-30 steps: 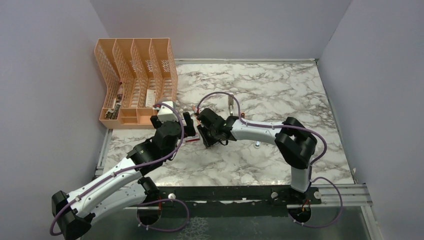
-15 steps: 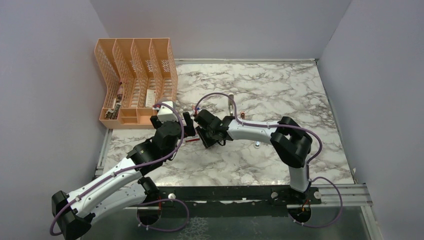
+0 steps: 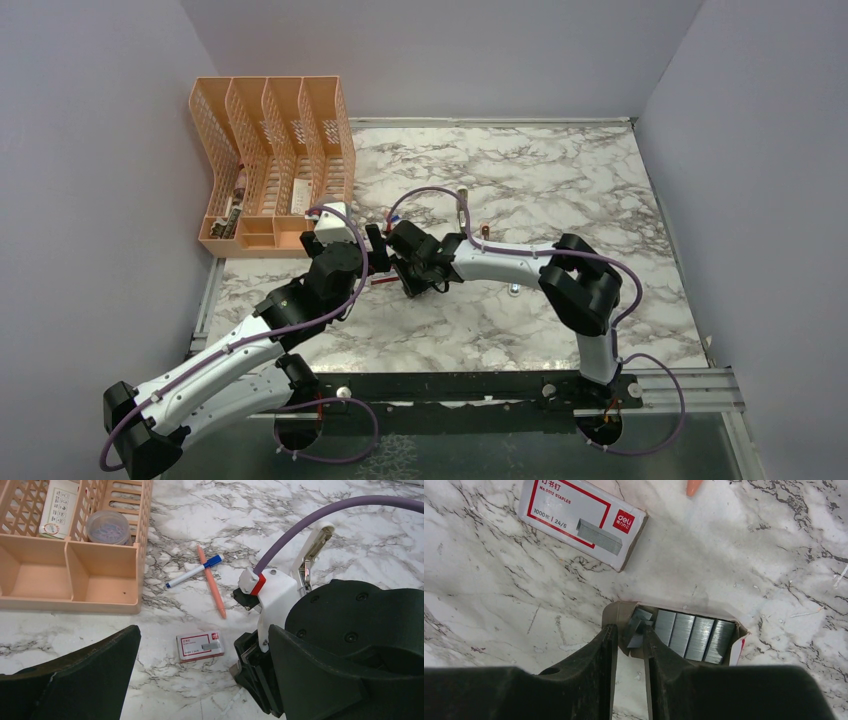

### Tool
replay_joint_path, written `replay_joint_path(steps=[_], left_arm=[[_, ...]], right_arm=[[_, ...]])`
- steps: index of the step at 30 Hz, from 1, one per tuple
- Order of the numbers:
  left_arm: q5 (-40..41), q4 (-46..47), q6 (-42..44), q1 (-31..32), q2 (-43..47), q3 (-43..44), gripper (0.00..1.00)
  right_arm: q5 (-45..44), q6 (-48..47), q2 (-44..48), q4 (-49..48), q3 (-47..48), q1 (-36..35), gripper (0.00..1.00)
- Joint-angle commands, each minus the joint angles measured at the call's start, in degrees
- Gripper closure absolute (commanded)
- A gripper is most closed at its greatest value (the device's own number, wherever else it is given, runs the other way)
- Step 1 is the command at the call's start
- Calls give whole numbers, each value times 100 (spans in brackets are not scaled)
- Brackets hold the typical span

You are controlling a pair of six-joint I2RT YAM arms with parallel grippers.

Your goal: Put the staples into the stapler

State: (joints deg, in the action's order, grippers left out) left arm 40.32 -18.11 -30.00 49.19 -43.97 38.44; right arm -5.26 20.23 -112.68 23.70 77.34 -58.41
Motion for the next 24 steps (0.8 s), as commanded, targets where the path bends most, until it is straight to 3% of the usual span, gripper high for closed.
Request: replay_joint_path(steps=[1, 24], left_arm=[[126, 67, -50, -23, 95, -64, 1], [131, 66, -52, -22, 65, -46, 1]], right_arm=[[85, 143, 270, -11, 29, -50, 71], [-168, 191, -270, 457, 364, -50, 71]])
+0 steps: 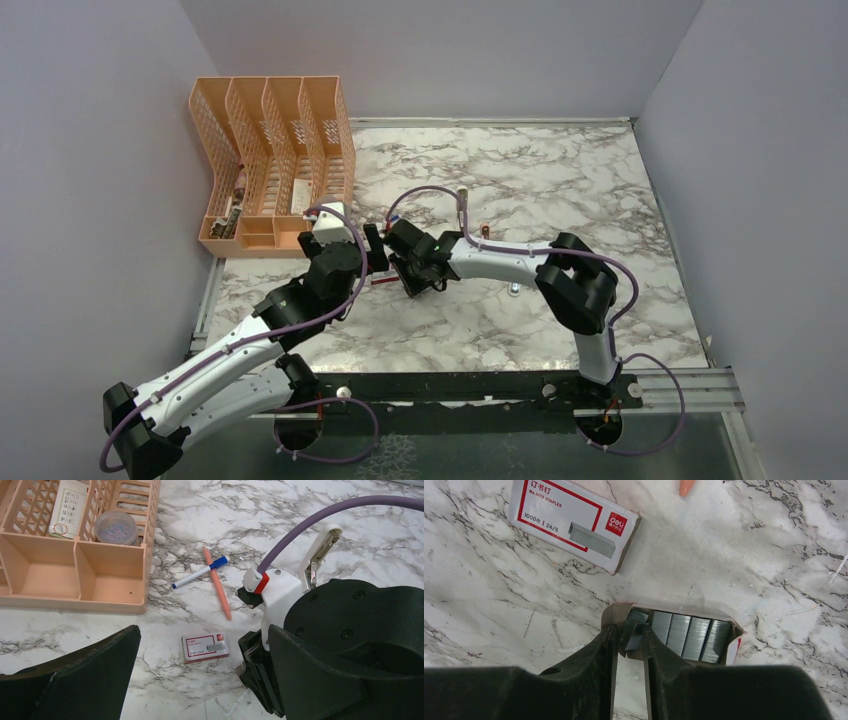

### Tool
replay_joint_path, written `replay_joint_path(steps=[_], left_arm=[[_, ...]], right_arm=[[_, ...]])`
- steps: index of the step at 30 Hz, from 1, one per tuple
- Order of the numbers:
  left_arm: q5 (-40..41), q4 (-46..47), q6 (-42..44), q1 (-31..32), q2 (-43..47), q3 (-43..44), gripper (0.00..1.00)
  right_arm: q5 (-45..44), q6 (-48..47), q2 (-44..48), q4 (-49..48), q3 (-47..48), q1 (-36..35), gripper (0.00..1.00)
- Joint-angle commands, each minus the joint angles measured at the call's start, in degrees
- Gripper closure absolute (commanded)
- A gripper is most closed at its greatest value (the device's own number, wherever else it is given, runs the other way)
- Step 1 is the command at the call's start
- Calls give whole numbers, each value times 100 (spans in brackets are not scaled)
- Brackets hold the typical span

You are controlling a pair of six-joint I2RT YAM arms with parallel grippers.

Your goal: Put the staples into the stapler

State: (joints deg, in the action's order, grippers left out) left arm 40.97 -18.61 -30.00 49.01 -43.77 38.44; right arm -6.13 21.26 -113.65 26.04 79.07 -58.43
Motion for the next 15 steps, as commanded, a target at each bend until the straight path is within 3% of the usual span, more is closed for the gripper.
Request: replay_joint_path(steps=[1, 15], left_arm=[[64, 115, -50, -6, 51, -50, 1], [60, 117, -59, -3, 66, -73, 1]], right_arm=[[-85, 101, -175, 233, 195, -53, 72], [-410, 251, 248, 123, 80, -54, 87]])
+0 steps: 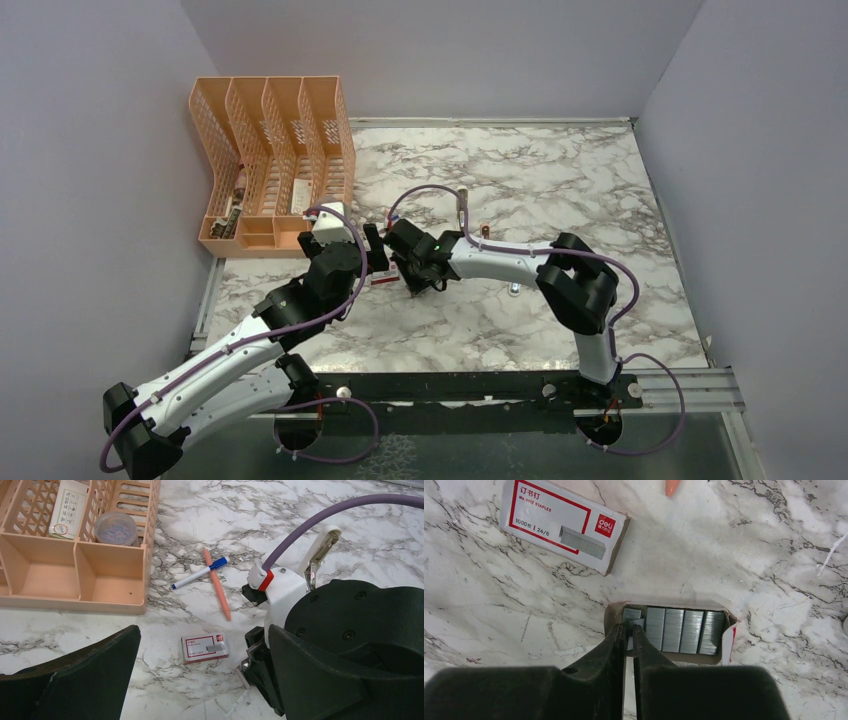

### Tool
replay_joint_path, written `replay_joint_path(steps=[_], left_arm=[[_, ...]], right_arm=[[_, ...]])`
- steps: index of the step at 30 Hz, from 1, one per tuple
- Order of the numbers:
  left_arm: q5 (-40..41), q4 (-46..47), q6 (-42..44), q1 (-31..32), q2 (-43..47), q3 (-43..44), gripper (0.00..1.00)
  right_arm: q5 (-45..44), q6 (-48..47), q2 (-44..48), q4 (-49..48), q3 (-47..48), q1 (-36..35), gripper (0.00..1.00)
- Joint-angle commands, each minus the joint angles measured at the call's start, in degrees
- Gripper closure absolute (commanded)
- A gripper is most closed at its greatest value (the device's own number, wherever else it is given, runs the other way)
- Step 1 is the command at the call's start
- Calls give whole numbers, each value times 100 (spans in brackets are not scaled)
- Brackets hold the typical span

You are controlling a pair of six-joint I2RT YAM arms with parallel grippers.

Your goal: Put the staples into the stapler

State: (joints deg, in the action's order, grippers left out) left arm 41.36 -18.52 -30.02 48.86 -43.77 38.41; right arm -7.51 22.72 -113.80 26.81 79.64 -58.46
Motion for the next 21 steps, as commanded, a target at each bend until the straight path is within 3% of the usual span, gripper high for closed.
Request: replay_joint_path(steps=[1, 13, 21], left_arm=[[23, 108, -57, 10, 72, -71, 1], [21, 97, -65, 9, 84, -80, 1], [21, 88, -74, 12, 88, -82, 1]], right_arm=[[-283, 116, 284, 28, 11, -52, 88], [-651, 102, 434, -33, 18, -45, 90], [-1220, -137, -121, 154, 562, 140, 81]])
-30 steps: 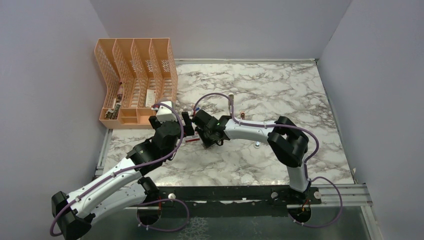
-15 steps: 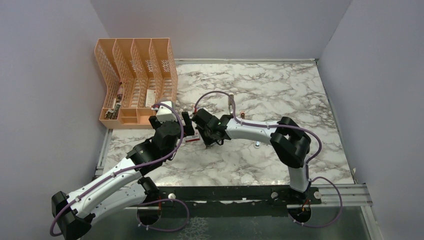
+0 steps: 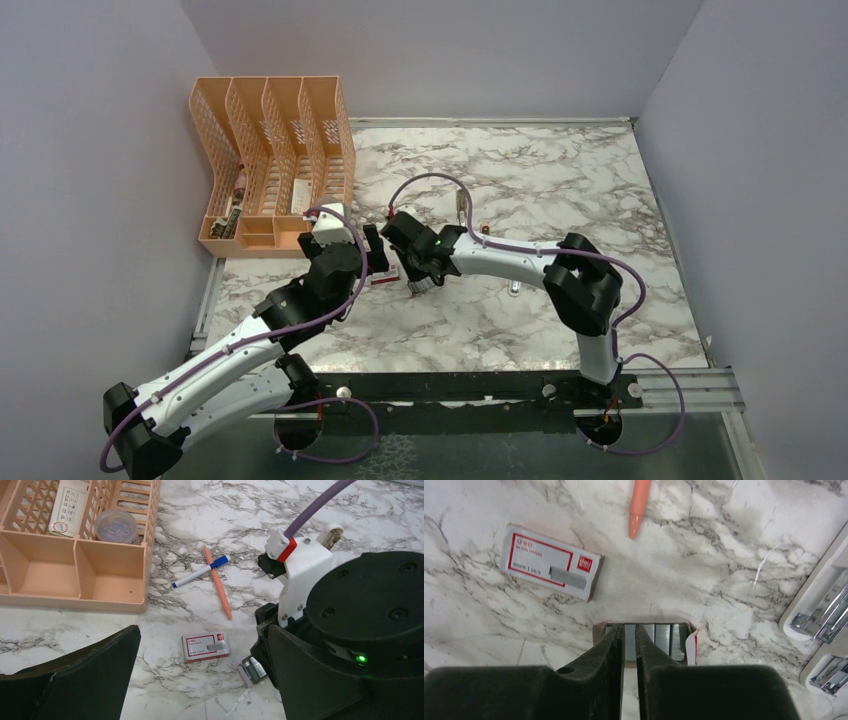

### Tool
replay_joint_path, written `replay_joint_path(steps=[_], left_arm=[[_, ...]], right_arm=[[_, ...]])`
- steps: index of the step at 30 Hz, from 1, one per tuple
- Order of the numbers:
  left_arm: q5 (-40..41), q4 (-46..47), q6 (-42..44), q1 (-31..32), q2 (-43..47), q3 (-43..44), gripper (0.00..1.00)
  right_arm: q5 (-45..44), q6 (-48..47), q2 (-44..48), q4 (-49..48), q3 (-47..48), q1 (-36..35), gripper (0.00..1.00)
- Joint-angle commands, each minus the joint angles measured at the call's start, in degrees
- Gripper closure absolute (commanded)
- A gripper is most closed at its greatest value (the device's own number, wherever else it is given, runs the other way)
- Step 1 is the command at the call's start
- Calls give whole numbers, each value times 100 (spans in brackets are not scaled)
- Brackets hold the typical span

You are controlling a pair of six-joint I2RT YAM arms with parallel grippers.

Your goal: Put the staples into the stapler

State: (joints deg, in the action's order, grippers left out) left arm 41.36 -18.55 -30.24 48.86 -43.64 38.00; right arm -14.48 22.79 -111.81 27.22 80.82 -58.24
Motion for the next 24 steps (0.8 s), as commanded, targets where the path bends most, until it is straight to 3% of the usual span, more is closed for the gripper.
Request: replay_joint_path(steps=[1, 11, 24], left_arm=[[28, 84, -52, 12, 85, -36, 1], [64, 44, -59, 14, 153, -29, 1], [30, 53, -61, 9, 125, 6, 1]], right_arm=[[-551, -171, -404, 102, 510, 165, 81], [-399, -231, -920, 435, 820, 434, 81], [-252, -168, -230, 774, -223, 479, 81]])
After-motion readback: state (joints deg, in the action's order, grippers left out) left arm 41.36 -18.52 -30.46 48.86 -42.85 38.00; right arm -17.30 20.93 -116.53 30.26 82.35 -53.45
